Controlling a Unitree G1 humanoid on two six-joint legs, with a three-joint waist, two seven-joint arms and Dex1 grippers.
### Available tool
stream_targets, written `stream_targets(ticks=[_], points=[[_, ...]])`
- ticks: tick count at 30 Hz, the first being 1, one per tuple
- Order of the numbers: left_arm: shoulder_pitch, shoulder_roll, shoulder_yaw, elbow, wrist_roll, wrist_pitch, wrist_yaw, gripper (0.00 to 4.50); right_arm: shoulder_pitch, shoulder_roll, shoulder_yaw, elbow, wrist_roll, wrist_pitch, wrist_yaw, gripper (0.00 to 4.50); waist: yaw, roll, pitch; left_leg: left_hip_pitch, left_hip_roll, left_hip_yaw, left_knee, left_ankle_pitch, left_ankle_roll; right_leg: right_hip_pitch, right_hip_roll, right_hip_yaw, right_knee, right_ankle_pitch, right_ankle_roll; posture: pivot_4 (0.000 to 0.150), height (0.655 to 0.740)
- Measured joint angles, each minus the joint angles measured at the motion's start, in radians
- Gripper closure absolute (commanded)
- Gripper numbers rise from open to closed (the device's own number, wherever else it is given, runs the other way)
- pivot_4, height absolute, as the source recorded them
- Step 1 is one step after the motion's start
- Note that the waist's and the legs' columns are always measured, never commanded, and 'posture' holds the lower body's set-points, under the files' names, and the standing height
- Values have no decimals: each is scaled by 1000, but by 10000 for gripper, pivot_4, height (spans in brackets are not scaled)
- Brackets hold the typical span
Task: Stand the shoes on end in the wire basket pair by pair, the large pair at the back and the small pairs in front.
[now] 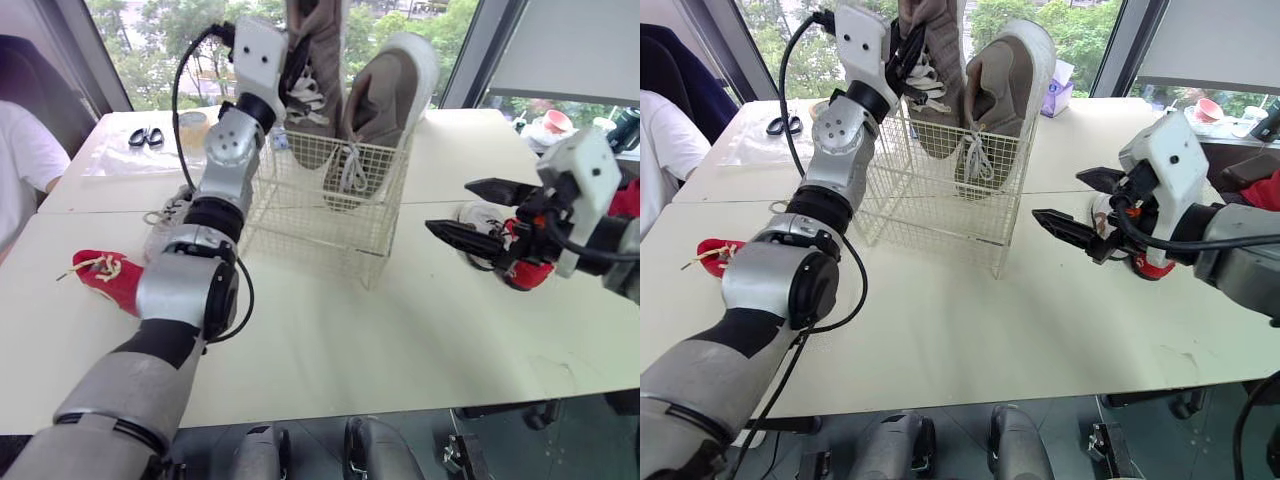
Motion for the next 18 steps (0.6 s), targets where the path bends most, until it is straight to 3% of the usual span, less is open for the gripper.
stream_targets(ticks=[3, 6, 9, 11, 18], points=[[36, 0, -18, -26, 11, 2, 1, 40222, -4, 1, 48, 1, -9, -4, -10, 0, 1, 0, 0, 0, 0, 0, 0, 0, 0, 1, 0, 0, 0, 0, 0, 1500, 7400], [60, 2, -31, -50, 17, 26, -8, 26789, -15, 1, 87, 11, -39, -18, 3, 0, 2, 0, 0, 0, 0, 0, 0, 0, 0, 1, 0, 0, 0, 0, 0, 1500, 7400], [100, 11, -32, -64, 17, 67, -29, 9615, -43, 1, 115, 20, -70, -42, 32, 0, 2, 0, 0, 0, 0, -1, 0, 0, 0, 1, 0, 0, 0, 0, 0, 1500, 7400], [123, 14, -32, -84, 15, 90, -41, 743, -53, 1, 127, 22, -84, -49, 51, 0, 2, 0, 0, 0, 0, -1, 0, 0, 0, 1, 0, 0, 0, 0, 0, 1500, 7400], [279, 61, -32, -442, -57, 306, -144, 743, -96, 22, 193, 57, -144, -81, 128, 0, 0, 0, 0, -1, 0, -1, 0, 0, 0, 0, 0, 0, 0, 0, 0, 1500, 7400]])
